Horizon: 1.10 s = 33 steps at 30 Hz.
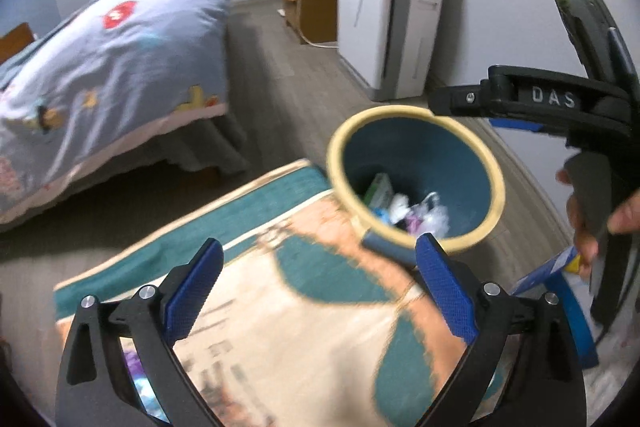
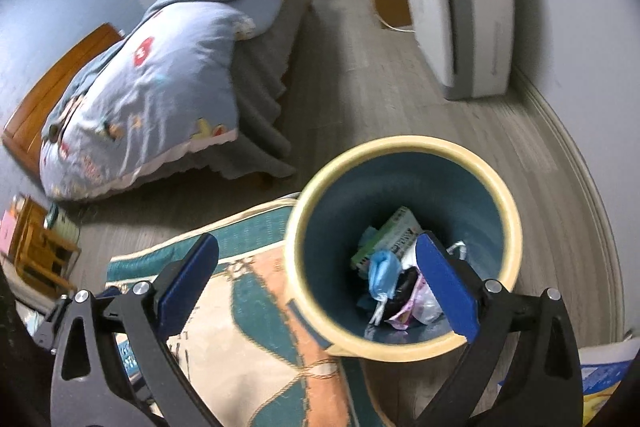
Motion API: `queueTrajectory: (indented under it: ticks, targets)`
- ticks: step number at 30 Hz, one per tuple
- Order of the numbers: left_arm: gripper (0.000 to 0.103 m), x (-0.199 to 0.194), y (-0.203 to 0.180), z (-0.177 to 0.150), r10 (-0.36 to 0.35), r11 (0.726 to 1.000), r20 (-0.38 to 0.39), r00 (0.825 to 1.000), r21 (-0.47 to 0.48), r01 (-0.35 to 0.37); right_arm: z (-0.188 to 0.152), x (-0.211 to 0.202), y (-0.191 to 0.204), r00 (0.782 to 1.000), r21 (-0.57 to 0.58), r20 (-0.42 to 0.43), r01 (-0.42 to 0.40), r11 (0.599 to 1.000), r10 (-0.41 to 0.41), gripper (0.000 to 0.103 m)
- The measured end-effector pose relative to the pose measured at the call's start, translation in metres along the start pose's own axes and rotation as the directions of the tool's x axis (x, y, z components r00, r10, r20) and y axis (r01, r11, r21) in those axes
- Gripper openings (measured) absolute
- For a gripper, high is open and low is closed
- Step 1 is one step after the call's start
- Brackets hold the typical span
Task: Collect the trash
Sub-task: 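Move both tools back over the cushion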
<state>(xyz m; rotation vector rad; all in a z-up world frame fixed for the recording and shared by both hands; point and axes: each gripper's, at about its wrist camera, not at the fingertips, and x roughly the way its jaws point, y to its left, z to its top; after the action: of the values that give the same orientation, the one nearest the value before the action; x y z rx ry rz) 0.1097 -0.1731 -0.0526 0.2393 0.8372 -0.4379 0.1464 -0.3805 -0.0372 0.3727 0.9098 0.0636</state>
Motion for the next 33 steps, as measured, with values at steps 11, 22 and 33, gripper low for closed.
queueTrajectory:
  ticks: [11,22,33]
  targets:
    - [0.096,-0.074,0.087,-0.068,0.151,0.984,-0.045,0.987,-0.084,-0.155,-0.01,0.008,0.064,0.998,-0.081,-0.039,-0.053,0.995,0.05,0.097]
    - [0.096,-0.081,0.158,-0.117,0.245,0.944,-0.107,0.964,-0.202,-0.262,-0.039,0.039,0.141,0.991,-0.239,-0.124,-0.087,0.967,0.059,0.097]
    - [0.096,-0.044,0.204,-0.167,0.185,0.917,-0.262,0.947,-0.3,-0.263,-0.069,0.064,0.198,0.977,-0.347,-0.203,-0.128,0.929,0.058,0.097]
